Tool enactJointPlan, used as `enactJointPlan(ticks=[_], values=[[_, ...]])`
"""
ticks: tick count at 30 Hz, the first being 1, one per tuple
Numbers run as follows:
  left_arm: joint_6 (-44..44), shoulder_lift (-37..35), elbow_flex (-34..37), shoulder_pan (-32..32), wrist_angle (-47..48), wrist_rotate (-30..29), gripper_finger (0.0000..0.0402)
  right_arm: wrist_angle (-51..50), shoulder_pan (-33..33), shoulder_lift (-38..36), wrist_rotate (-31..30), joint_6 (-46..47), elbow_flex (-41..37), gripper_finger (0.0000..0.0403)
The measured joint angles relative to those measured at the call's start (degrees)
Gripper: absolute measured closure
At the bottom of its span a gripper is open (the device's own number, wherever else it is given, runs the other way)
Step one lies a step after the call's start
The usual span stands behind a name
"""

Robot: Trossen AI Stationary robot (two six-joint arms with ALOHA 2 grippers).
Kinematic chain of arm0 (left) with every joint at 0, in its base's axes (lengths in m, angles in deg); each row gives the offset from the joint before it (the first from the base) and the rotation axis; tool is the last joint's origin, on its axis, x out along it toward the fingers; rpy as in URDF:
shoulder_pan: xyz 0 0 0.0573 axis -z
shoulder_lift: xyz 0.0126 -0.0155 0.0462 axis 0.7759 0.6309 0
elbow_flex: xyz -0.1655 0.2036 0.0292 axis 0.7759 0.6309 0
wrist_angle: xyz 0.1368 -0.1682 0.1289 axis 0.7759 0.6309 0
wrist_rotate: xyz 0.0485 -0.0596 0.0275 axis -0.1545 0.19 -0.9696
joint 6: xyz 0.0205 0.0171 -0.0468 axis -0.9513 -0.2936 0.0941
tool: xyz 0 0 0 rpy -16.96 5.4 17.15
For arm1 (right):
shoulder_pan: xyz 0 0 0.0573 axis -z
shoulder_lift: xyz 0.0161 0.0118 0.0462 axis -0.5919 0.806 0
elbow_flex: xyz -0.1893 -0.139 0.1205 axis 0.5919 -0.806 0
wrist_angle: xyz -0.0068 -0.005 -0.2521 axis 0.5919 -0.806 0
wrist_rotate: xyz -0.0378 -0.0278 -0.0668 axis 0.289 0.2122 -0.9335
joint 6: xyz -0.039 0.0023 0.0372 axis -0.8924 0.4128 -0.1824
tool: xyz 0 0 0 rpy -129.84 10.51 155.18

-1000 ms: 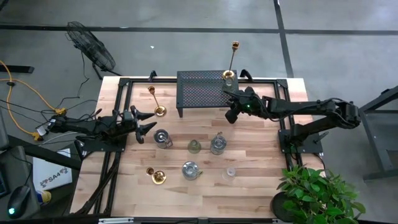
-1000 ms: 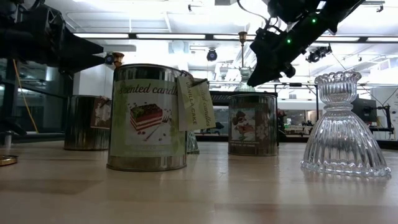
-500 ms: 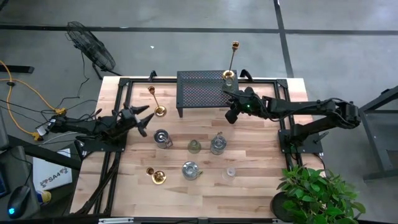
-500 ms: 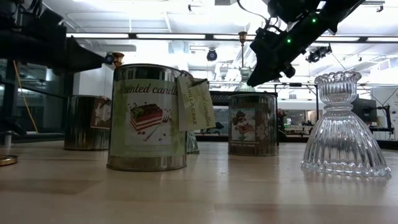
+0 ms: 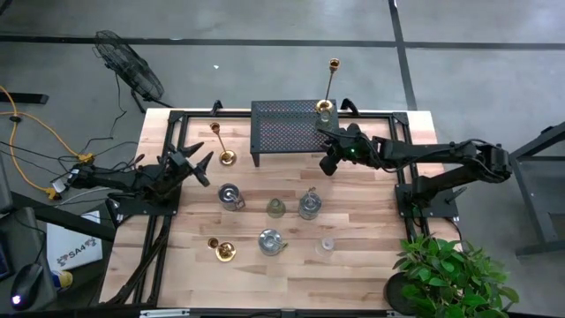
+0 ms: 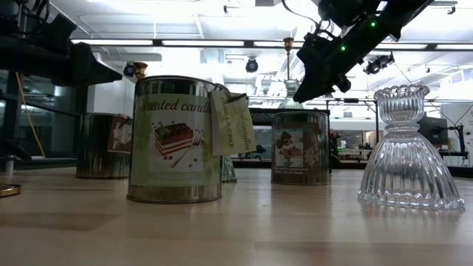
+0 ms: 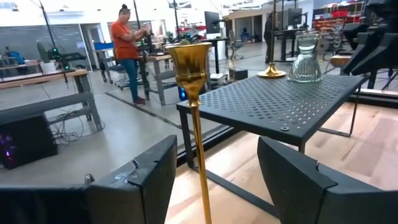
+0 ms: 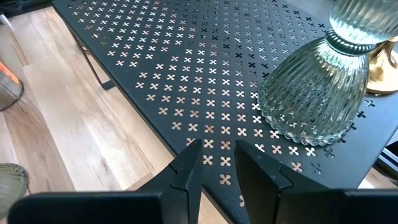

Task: Pick & Place candle stick holders
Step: Put the top gold candle holder on the shelf aligned with the gold candle holder

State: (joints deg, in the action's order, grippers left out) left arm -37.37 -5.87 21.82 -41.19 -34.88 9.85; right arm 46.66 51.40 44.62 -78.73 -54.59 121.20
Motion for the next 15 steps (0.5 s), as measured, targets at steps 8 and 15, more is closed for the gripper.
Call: enactJointPlan(ticks=[8, 15], values=[[0.02, 2.38, 0.00, -0.48, -5.16, 2.21, 0.0184, 0.02, 0.00, 0.00, 0.00, 0.02, 0.00, 0.0319], [5.39, 10.95, 0.00, -10.34, -6.34, 11.43, 0.0184, 0.02, 0.00, 0.00, 0.02, 0.02, 0.00, 0.0319]])
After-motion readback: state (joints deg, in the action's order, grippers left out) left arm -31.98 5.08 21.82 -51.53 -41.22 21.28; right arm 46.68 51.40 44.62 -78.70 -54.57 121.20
